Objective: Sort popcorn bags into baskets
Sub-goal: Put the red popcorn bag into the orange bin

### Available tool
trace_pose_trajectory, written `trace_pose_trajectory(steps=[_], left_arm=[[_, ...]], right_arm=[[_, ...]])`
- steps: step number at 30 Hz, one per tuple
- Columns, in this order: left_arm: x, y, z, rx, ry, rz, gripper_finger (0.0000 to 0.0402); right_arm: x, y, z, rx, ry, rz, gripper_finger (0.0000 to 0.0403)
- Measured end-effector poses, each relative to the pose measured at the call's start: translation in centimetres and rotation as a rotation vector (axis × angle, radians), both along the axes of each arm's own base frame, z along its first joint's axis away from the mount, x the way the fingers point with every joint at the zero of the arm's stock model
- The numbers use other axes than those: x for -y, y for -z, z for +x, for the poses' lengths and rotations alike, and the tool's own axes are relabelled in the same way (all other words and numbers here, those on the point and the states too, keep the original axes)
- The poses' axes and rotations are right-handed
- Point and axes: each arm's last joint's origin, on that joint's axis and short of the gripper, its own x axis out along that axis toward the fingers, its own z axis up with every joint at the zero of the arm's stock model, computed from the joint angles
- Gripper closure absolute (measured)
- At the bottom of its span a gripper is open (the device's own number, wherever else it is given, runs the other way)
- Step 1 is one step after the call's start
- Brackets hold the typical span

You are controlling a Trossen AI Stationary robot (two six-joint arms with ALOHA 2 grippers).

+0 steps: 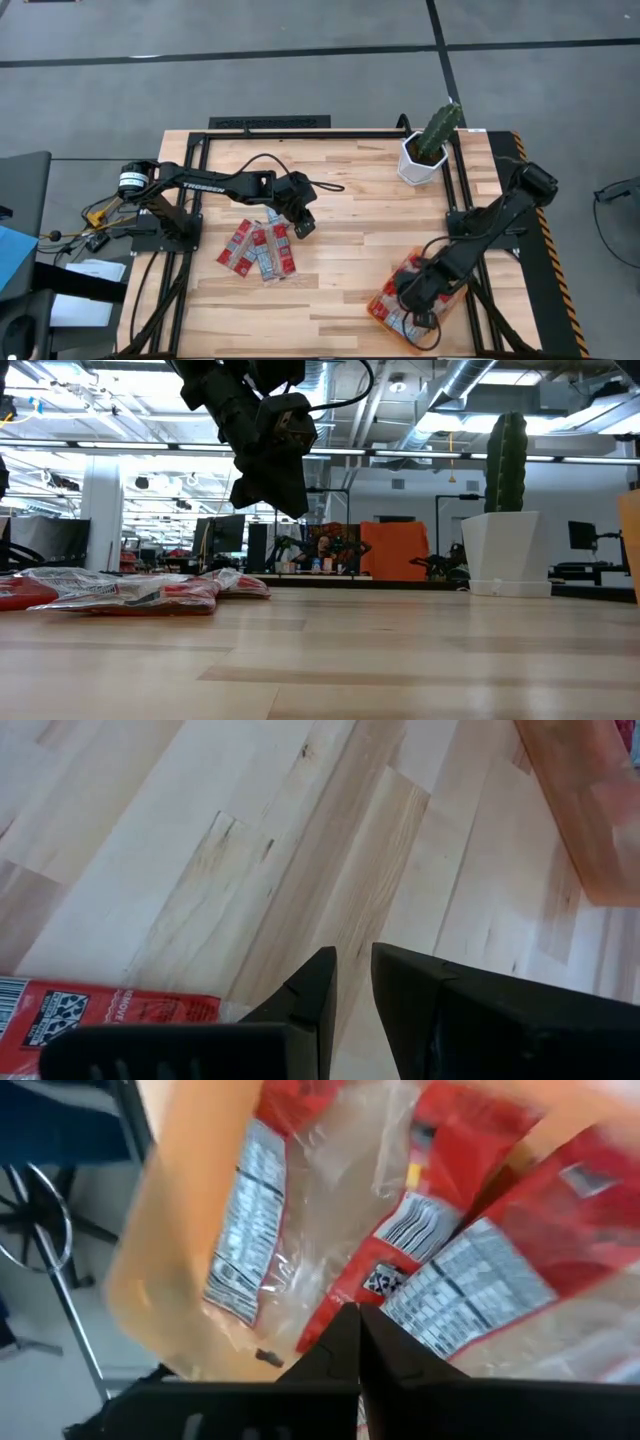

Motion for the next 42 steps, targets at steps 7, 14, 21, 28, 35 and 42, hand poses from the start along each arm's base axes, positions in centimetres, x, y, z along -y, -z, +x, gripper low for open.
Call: trace_pose_trajectory(steps=[7,14,21,28,35,42], left_arm=[[0.0,0.0,0.0,-0.002,0.006,0.005,0.0347],[-0.1,0.0,0.0,-0.001,0.011,0.015,0.0347],[-0.1,0.0,0.0,-0.001,0.011,0.015,0.0347],[0.2,0.1,-0.3,-0.025,0.071,-0.051,0.0347],[0.2,-1.5,-4.3,-0.246,0.097,0.114,0.0345],[-1.6,-3.2,-7.0,-0.254,-0.053,0.124,0.0282]], right_arm=[[-1.1,2.0,0.9,-0.049,-0.060,0.034,0.0389],[-0.6,2.6,0.3,-0.133,-0.057,-0.036,0.0387],[0.3,2.7,-0.6,-0.235,-0.054,-0.122,0.0384],[-0.1,1.6,-0.2,-0.128,-0.047,-0.026,0.0383],[-0.2,0.6,0.0,-0.074,0.065,0.018,0.0372],[-0.1,0.8,0.6,0.008,0.211,-0.061,0.0377]])
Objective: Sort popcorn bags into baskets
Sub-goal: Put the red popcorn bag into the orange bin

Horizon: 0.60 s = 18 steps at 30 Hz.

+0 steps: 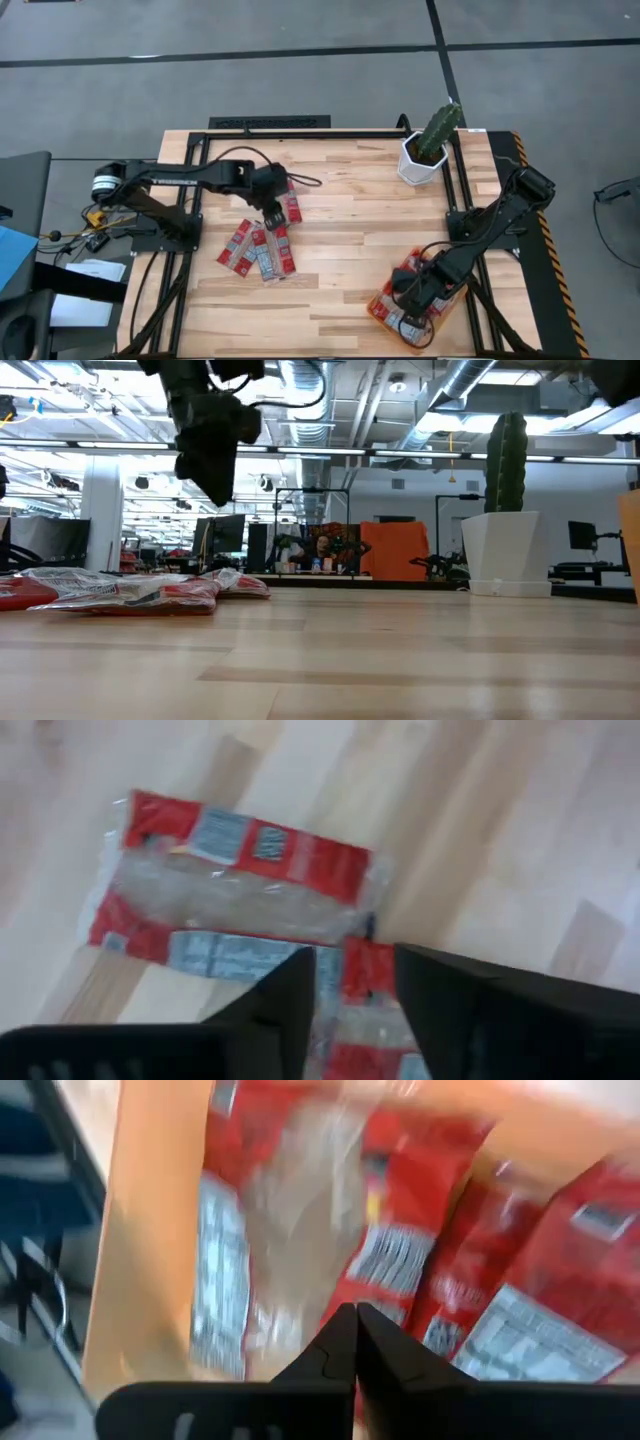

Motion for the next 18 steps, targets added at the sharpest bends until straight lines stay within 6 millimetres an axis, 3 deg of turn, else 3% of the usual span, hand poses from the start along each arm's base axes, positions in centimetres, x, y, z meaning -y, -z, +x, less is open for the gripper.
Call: trace_pose_trajectory(steps=[3,7,10,14,18], left_arm=[[-1.0,1.3,-1.3,-0.016,-0.110,-0.035,0.0231],[-1.9,4.6,-3.4,-0.065,-0.289,-0.090,0.0158],[-2.2,6.8,-4.2,-0.009,-0.403,-0.127,0.0117],[-2.5,8.8,-4.5,0.129,-0.519,-0.180,0.0087],[-2.7,10.3,-5.0,0.233,-0.621,-0.209,0.0082]], right_arm=[[0.2,0.0,0.3,0.044,0.081,-0.029,0.0367],[0.2,-0.2,0.8,0.094,0.110,-0.032,0.0341],[0.3,-0.2,1.1,0.116,0.127,-0.033,0.0324],[0.5,-0.3,1.6,0.141,0.143,-0.017,0.0309],[0.8,-0.4,2.0,0.149,0.159,-0.013,0.0301]])
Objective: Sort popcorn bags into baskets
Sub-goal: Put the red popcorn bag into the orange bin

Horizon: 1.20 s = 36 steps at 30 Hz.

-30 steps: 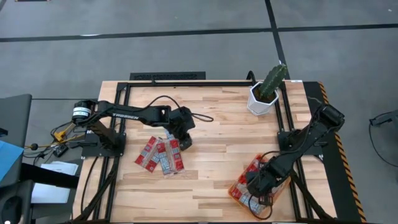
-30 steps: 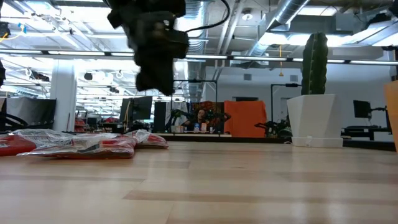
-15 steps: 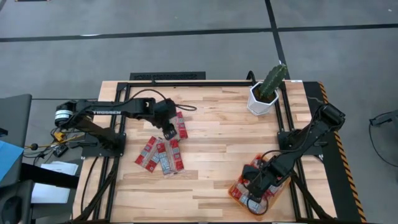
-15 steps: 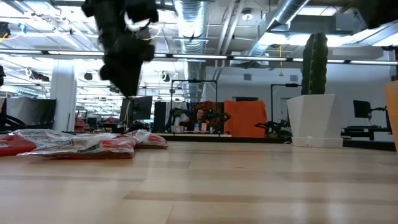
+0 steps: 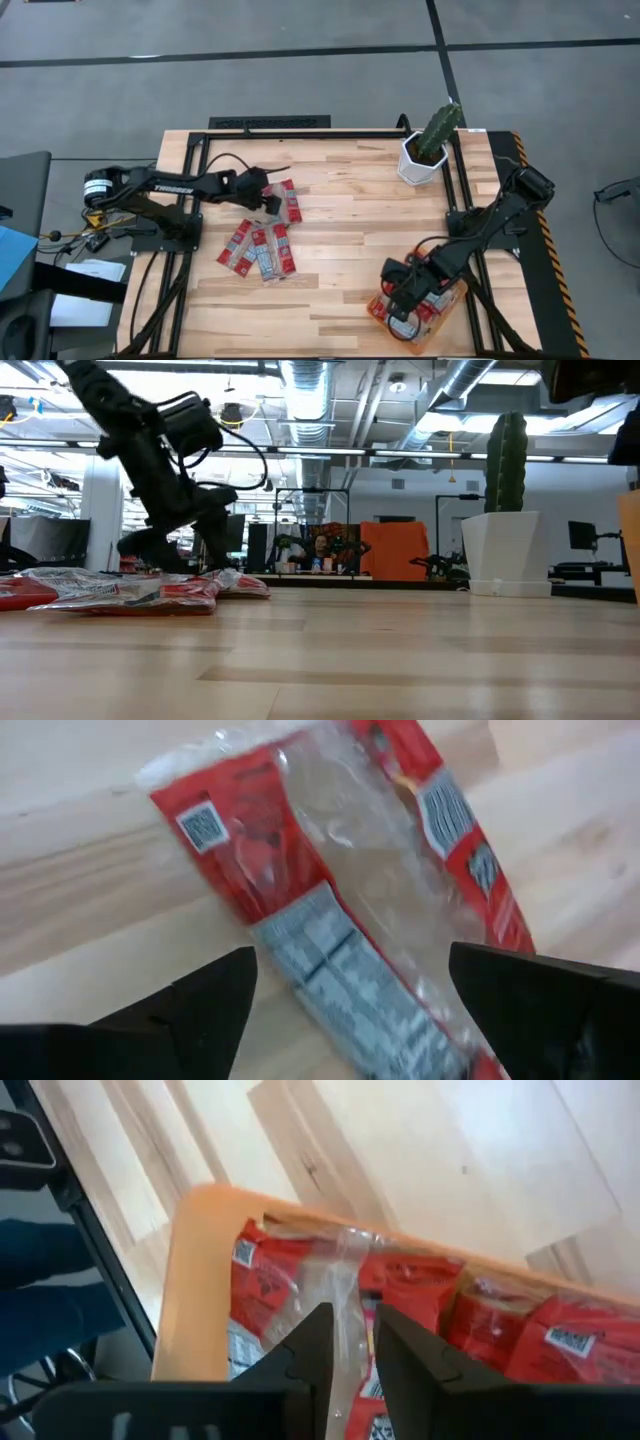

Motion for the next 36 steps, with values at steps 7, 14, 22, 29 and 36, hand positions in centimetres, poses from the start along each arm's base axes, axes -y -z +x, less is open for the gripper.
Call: trace_pose_trajectory(steps=[7,14,22,29,36], left_arm=[[-0.4,2.1,-1.0,0.065,-0.101,-0.001,0.0102],[-0.8,4.1,0.1,0.098,-0.122,-0.047,0.0214],[-0.7,4.7,0.3,0.094,-0.065,-0.074,0.0372],[-0.7,4.1,1.1,0.222,-0.022,-0.117,0.0397],[-0.5,2.4,2.5,0.446,0.063,-0.156,0.0401]], right_arm=[[0.6,-0.1,0.6,0.050,0.040,-0.048,0.0300],[1.5,-0.3,1.6,0.141,0.122,-0.106,0.0300],[3.3,-0.5,3.1,0.197,0.221,-0.132,0.0300],[5.3,-1.2,5.1,0.350,0.373,-0.176,0.0300],[8.9,-1.9,7.5,0.452,0.466,-0.192,0.0270]])
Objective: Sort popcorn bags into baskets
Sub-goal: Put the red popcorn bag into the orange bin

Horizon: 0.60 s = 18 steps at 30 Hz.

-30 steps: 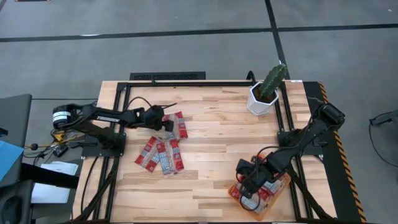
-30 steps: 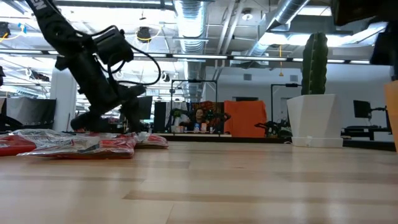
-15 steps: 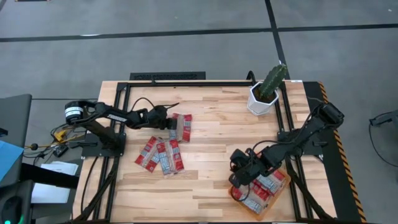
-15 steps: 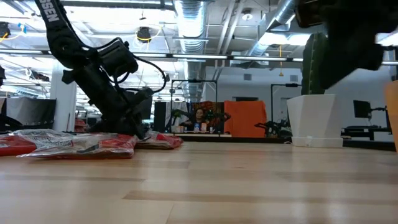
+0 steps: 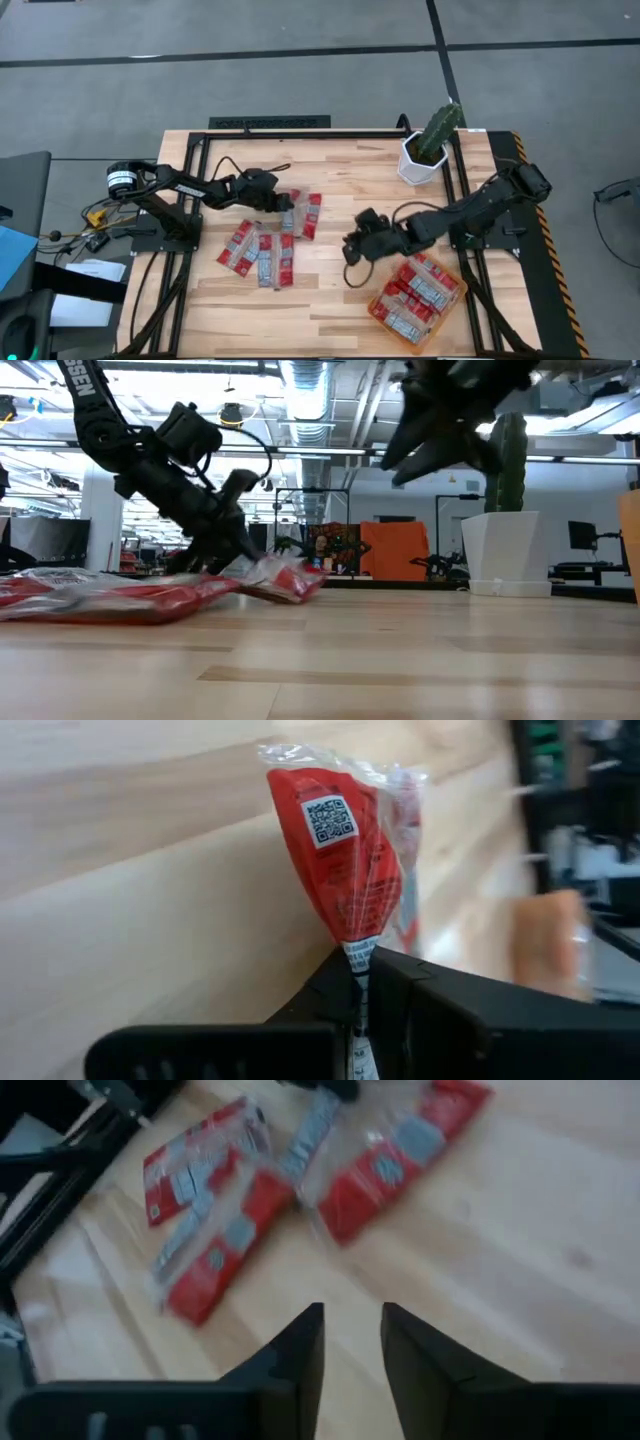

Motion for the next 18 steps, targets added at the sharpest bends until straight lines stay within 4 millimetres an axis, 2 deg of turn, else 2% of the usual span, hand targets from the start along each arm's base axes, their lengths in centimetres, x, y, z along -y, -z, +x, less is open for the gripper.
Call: trace_pose_trajectory(steps=[7,10,18], left_arm=[[1.0,-1.2,0.8,0.135,0.172,0.076,0.0401],[1.5,-1.4,1.1,0.150,0.226,0.108,0.0402],[3.1,-2.6,2.5,0.195,0.316,0.190,0.0401]], right_arm=[[4.2,-0.3,1.6,-0.053,-0.294,-0.129,0.0187],[6.2,-0.3,1.9,-0.061,-0.364,-0.145,0.0161],[11.4,-0.3,2.1,-0.052,-0.465,-0.159,0.0148]])
